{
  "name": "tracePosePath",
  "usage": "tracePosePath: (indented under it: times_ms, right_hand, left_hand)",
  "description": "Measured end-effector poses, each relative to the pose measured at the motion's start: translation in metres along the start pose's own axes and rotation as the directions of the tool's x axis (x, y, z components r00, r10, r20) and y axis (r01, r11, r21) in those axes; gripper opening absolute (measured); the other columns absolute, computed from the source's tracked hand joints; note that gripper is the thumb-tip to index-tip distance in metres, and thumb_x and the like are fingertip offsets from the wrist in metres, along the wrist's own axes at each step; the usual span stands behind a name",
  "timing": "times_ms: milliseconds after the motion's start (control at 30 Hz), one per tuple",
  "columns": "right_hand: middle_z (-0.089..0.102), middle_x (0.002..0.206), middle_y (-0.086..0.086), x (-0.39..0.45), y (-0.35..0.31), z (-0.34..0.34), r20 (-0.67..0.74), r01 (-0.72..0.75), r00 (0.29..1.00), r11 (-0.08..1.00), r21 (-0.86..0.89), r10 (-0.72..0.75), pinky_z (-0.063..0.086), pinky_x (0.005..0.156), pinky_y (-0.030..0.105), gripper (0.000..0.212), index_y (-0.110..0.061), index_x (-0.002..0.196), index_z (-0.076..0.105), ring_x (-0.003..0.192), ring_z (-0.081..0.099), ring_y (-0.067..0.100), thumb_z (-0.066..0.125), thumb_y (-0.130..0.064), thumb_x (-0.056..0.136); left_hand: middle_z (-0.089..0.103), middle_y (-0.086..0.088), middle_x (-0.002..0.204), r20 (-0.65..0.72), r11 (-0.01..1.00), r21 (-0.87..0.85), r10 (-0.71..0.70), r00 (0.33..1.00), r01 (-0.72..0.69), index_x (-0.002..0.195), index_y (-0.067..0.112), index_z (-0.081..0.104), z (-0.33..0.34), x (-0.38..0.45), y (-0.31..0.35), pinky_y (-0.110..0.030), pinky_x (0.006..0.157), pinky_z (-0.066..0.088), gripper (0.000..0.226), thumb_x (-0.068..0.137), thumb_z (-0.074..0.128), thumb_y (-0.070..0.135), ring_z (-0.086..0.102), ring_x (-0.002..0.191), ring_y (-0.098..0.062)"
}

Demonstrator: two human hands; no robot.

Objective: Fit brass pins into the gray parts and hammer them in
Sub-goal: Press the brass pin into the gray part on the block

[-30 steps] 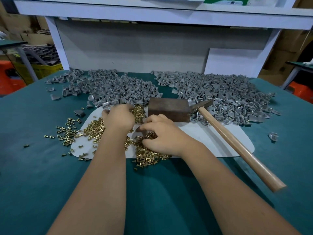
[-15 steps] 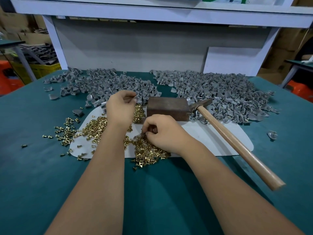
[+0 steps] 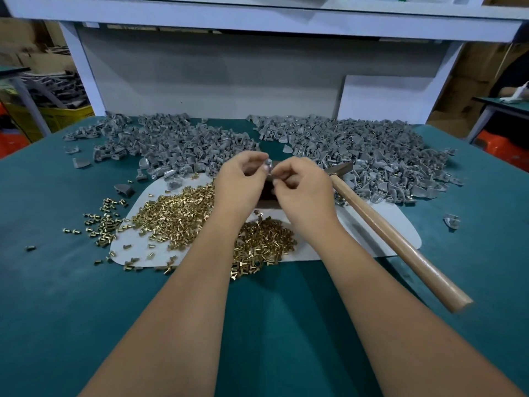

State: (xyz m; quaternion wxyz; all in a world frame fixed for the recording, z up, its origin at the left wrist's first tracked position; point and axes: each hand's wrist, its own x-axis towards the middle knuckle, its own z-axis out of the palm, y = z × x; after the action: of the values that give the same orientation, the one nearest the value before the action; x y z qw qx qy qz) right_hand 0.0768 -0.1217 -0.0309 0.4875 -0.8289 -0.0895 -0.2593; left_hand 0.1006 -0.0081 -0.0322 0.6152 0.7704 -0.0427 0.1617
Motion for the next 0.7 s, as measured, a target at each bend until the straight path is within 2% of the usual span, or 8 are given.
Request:
tracePosePath:
  times_ms: [133,267,333,400,467,533,633,700]
  right_hand:
    - [0.06,0.096,-0.01,0.007,0.007,-0.009,-0.159,-0.08,0.985,0.996,-0.038,0.073,0.041,0.067,0.001,0.025,-0.03,0.083,0.058,0.073,0.054,-0.015,0.073,-0.011,0.079]
    - [0.055,0.093,-0.009,0.01,0.012,-0.012,-0.181,-0.092,0.98,0.996,-0.02,0.087,0.044,0.068,0.004,0.017,-0.023,0.078,0.064,0.07,0.058,-0.009,0.073,-0.008,0.08]
    - [0.056,0.095,-0.008,0.011,0.014,-0.013,-0.175,-0.1,0.98,0.995,-0.022,0.095,0.047,0.073,0.008,0.016,-0.022,0.078,0.066,0.074,0.06,-0.004,0.072,-0.008,0.082]
    - [0.058,0.098,-0.006,0.012,0.015,-0.013,-0.168,-0.111,0.98,0.994,-0.009,0.107,0.049,0.078,0.014,0.014,-0.021,0.08,0.068,0.078,0.061,-0.001,0.07,-0.008,0.083]
    - [0.059,0.1,-0.004,0.012,0.016,-0.013,-0.159,-0.112,0.981,0.994,0.011,0.112,0.05,0.081,0.016,0.015,-0.022,0.079,0.067,0.081,0.063,0.002,0.069,-0.008,0.085]
    - [0.059,0.101,-0.004,0.012,0.016,-0.013,-0.151,-0.109,0.982,0.994,0.025,0.111,0.05,0.08,0.015,0.017,-0.023,0.078,0.066,0.081,0.063,0.001,0.069,-0.007,0.085]
    - [0.06,0.101,-0.003,0.012,0.015,-0.013,-0.146,-0.108,0.983,0.993,0.057,0.115,0.051,0.08,0.017,0.021,-0.025,0.078,0.064,0.081,0.063,-0.001,0.069,-0.005,0.084]
    - [0.064,0.101,-0.001,0.011,0.014,-0.013,-0.134,-0.12,0.982,0.989,0.084,0.131,0.053,0.081,0.021,0.026,-0.028,0.079,0.059,0.084,0.065,0.001,0.068,-0.004,0.083]
  left_hand:
    - [0.069,0.001,0.11,-0.014,0.977,0.212,0.041,0.999,-0.037,0.114,0.023,0.072,0.006,0.004,-0.008,-0.042,0.102,0.047,0.021,0.095,0.062,0.025,0.056,0.114,-0.019]
    - [0.067,-0.003,0.116,0.0,0.931,0.355,0.093,0.996,-0.087,0.112,0.02,0.074,0.007,0.007,-0.012,-0.047,0.103,0.042,0.025,0.1,0.053,0.026,0.051,0.118,-0.03]
    - [0.065,-0.001,0.119,-0.029,0.949,0.313,0.055,0.998,-0.043,0.117,0.022,0.071,0.005,0.006,-0.009,-0.046,0.103,0.042,0.028,0.102,0.047,0.026,0.05,0.118,-0.027]
    - [0.063,0.004,0.12,-0.079,0.975,0.22,0.005,0.997,0.013,0.118,0.028,0.069,0.003,0.005,-0.006,-0.036,0.098,0.047,0.028,0.101,0.048,0.022,0.052,0.115,-0.019]
    - [0.063,0.008,0.115,-0.092,0.988,0.151,-0.002,0.996,0.016,0.111,0.031,0.071,0.0,0.003,-0.004,-0.01,0.078,0.047,0.028,0.097,0.052,0.016,0.054,0.102,-0.005]
    - [0.065,0.011,0.106,-0.065,0.992,0.126,0.04,0.997,-0.031,0.104,0.029,0.073,-0.002,0.001,0.0,-0.001,0.065,0.043,0.025,0.093,0.058,0.013,0.055,0.092,0.004]
    - [0.068,0.004,0.11,0.017,0.979,0.156,0.129,0.992,-0.13,0.102,0.027,0.076,-0.001,-0.001,0.003,-0.024,0.094,0.05,0.022,0.087,0.067,0.015,0.06,0.104,-0.005]
    - [0.068,-0.002,0.112,0.071,0.972,0.147,0.174,0.982,-0.183,0.103,0.024,0.076,0.001,-0.002,0.005,-0.037,0.1,0.05,0.024,0.084,0.07,0.011,0.06,0.114,-0.016]
